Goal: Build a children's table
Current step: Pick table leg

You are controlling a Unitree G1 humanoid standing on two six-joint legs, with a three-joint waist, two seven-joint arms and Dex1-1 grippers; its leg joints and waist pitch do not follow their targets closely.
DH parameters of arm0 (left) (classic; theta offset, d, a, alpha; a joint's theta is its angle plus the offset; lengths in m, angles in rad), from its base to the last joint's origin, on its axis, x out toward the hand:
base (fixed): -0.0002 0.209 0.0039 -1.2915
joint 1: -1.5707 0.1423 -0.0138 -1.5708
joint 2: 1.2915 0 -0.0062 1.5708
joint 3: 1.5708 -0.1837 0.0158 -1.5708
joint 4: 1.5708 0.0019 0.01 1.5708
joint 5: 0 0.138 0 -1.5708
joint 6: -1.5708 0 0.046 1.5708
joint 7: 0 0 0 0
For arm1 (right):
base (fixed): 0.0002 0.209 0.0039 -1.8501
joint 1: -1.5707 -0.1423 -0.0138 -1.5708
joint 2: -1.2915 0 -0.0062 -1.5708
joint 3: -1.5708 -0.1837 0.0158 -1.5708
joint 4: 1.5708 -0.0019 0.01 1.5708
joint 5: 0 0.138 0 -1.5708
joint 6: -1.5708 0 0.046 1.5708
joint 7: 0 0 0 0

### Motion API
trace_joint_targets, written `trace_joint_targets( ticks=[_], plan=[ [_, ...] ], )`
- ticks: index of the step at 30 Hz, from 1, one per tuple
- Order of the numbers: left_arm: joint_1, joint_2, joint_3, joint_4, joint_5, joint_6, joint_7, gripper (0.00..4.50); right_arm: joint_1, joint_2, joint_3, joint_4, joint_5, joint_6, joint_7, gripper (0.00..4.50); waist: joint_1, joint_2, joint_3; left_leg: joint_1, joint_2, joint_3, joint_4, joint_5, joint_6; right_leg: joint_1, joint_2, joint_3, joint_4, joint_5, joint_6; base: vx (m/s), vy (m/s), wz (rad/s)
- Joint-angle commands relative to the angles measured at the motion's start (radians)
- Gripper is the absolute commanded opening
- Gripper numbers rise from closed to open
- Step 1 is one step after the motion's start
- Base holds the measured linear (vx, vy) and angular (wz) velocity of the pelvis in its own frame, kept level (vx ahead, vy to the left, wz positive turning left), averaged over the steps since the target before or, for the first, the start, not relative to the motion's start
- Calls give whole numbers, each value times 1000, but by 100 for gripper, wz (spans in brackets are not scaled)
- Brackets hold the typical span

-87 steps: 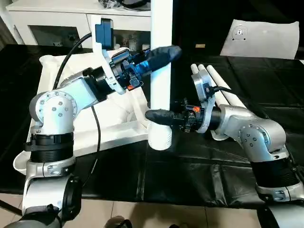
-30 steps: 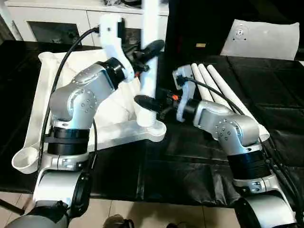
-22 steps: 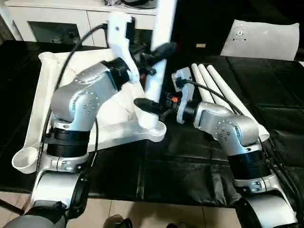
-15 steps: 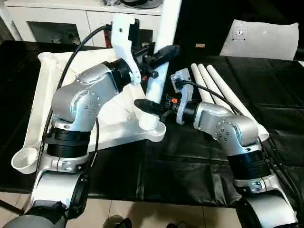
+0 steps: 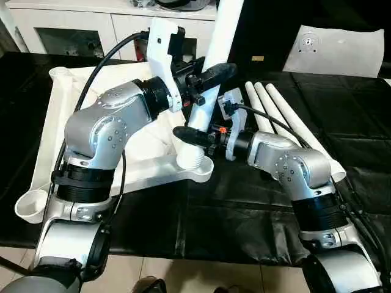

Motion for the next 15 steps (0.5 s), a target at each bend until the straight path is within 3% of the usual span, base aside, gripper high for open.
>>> trace_joint_targets(
  ticks=[1, 9, 10, 11, 14, 15],
  plan=[
    [-12, -4, 5, -27, -7, 11, -6, 177, 10, 0, -8, -1, -1, -15, -2, 194, -3, 3, -84, 8, 47, -9, -68, -69, -28, 63, -106, 56, -72, -167, -135, 0, 0, 0],
    [-22, -7, 15, -34, -16, 23, 0, 177, 10, 16, -6, -18, -10, -22, -18, 190, -3, 3, -84, 8, 47, -9, -68, -65, -27, 63, -106, 56, -71, -163, -139, 0, 0, 0],
    [-24, -14, 22, -40, -26, 20, -2, 177, 12, 24, -5, -18, -29, -62, -34, 190, -4, 2, -84, 7, 48, -9, -68, -64, -27, 62, -106, 56, -71, -161, -139, 0, 0, 0],
    [-26, -20, 28, -41, -35, 19, -3, 233, 13, 30, -5, -15, -43, -93, -44, 189, -4, 5, -83, 7, 49, -9, -67, -71, -31, 61, -109, 56, -72, -165, -139, 0, 0, 0],
    [-32, -44, 46, -68, -90, 42, -14, 252, 4, 30, -10, -14, -40, -59, -63, 189, -4, 3, -83, 8, 47, -8, -67, -69, -34, 62, -106, 57, -71, -164, -144, 0, 0, 0],
    [-33, -46, 48, -71, -96, 45, -16, 252, 3, 30, -10, -13, -39, -54, -63, 189, -4, 10, -83, 9, 47, -8, -67, -71, -36, 62, -107, 57, -70, -161, -150, 0, 0, 0]
  ],
)
